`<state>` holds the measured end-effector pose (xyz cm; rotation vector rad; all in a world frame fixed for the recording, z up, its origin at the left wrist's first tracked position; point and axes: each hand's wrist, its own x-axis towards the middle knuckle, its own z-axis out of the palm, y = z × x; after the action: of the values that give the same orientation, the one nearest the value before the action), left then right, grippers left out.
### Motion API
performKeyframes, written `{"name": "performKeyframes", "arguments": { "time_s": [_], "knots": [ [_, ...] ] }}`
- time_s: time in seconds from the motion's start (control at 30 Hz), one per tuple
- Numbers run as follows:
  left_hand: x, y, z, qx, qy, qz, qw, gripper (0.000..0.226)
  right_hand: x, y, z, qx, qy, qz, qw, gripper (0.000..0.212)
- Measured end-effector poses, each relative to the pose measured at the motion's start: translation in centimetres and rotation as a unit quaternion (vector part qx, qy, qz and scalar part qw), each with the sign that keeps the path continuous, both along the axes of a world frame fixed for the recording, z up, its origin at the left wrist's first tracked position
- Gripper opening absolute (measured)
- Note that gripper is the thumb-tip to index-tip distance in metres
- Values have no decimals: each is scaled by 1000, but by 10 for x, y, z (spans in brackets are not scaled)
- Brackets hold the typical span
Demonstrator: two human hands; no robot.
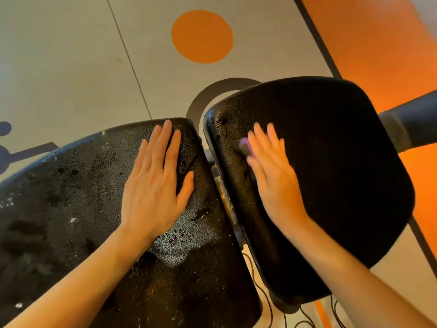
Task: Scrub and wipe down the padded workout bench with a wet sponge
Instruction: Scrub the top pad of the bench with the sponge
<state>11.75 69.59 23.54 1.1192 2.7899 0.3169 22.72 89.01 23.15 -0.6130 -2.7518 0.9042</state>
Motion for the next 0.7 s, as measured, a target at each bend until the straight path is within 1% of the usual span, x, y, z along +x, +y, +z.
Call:
{"name": "performKeyframes", "arguments": {
  "time_s": [0.07,0.1,0.13,0.23,0.3,0.37,0.43,0.47,0.5,0.53,0.63,0.7],
  "knots": [
    [0,-1,0,3,0,2,1000,71,49,-15,0,54,-32,37,997,45],
    [0,-1,0,4,-1,1,1000,71,50,-11,-3,59,-38,37,997,45],
    [0,-1,0,3,-3,-1,1000,71,32,-5,-3,46,-35,14,998,45],
    [0,-2,-1,8,-4,0,1000,70,-57,9,-1,24,-15,-75,997,43],
    [-1,-2,-1,11,-1,-2,1000,70,-68,12,-4,31,-9,-72,997,44],
    [-1,-1,-1,20,-3,-2,1000,70,-20,6,-4,51,-22,-13,998,45],
    [-1,-1,-1,26,-5,-2,1000,69,42,-11,2,52,-42,35,997,46],
    [-1,-1,0,27,-4,-3,1000,69,58,-14,2,49,-46,51,996,45],
    [-1,-2,0,28,-3,-4,1000,69,55,-11,0,43,-46,51,997,45],
    [-1,-2,0,27,-3,-5,1000,69,35,-6,0,39,-42,27,998,45],
    [-1,-2,-2,24,1,-3,1000,69,-62,12,1,32,-19,-44,998,44],
    [-1,-2,-2,26,2,-3,1000,70,-83,19,0,29,4,-49,998,43]
  ]
}}
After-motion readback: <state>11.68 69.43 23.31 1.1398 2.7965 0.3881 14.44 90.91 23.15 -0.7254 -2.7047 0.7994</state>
